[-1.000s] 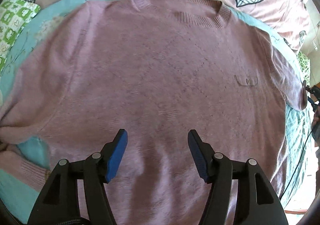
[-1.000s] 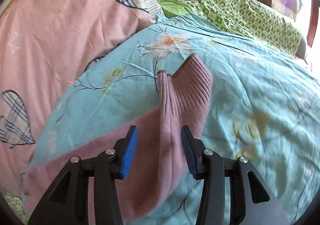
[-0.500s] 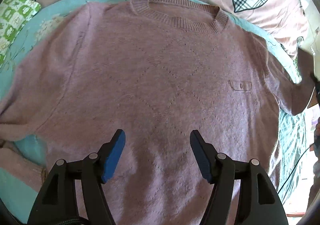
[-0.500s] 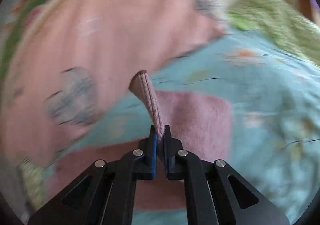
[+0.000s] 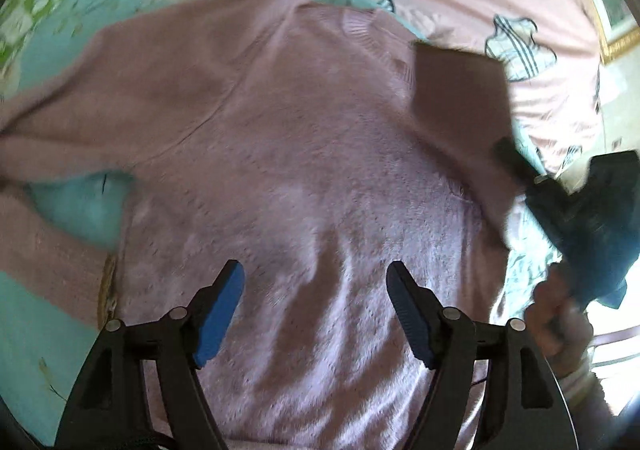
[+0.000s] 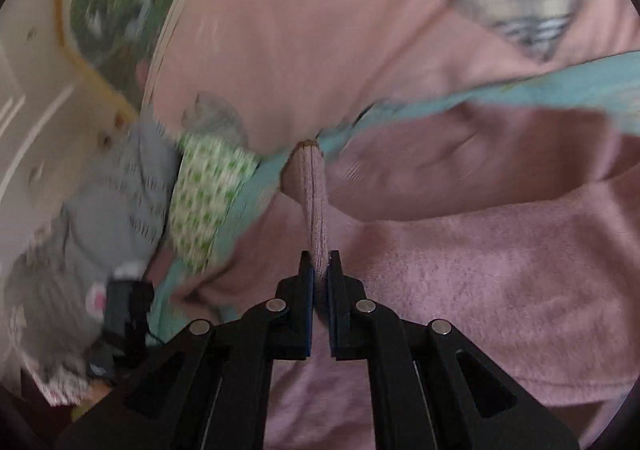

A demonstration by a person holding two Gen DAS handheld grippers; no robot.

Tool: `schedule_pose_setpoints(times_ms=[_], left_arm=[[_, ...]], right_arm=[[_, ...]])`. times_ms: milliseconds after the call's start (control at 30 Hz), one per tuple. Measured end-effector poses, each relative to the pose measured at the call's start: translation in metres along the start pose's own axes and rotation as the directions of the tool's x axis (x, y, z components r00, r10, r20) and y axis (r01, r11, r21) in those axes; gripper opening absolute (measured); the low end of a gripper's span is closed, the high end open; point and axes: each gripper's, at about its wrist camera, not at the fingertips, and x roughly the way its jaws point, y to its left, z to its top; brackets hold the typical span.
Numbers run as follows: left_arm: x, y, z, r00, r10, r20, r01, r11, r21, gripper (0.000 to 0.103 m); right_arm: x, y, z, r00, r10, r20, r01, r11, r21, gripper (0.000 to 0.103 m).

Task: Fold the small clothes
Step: 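Grasp a sleeve cuff with the right tool and fold it across the body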

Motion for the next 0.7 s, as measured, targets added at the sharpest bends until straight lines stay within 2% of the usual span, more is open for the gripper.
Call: schedule_pose_setpoints(times_ms=[100,200,300,367,467,600,700], left_arm=[[0.000,0.008,0.001,1.000,-0.019,-0.004,0.018,1.000,-0.021,0.076],[0.010,0.010,0.007,0.999,-0.036,-0.015,0.036,0.999,-0.035,0.077],[0.025,0.007,0.014,0.998,-0.047,-0.034,0.045,0.998,-0.042,0.077],[0.035,0.001,0.021,0.998,-0.048,-0.044,0.046,0.998,-0.037,0.077],[0.054,-0.010,0.033,0.997,-0.051,-0.063,0.049,0.998,-0.028,0.080],[0.079,-0.021,0.045,0.996,-0.003,-0.087,0.002,1.000,-0.011,0.080],[0.087,-0.028,0.052,0.998,0.017,-0.056,-0.016,1.000,0.012,0.080]], right_arm=[[0.037,0.008,-0.016,0.995,-0.010,-0.095,0.005,0.999,-0.048,0.007],[0.057,0.001,-0.030,0.985,-0.009,-0.170,0.001,0.999,-0.047,0.008],[0.072,-0.006,-0.043,0.968,-0.027,-0.250,0.019,0.999,-0.035,0.014],[0.068,-0.011,-0.048,0.959,-0.007,-0.283,0.003,1.000,-0.013,0.029],[0.042,-0.014,-0.051,0.967,-0.004,-0.256,-0.001,1.000,-0.017,0.044],[0.005,-0.028,-0.051,0.982,-0.034,-0.185,0.037,0.999,0.014,0.045],[-0.028,-0.047,-0.050,0.990,-0.080,-0.112,0.090,0.993,0.082,0.045]])
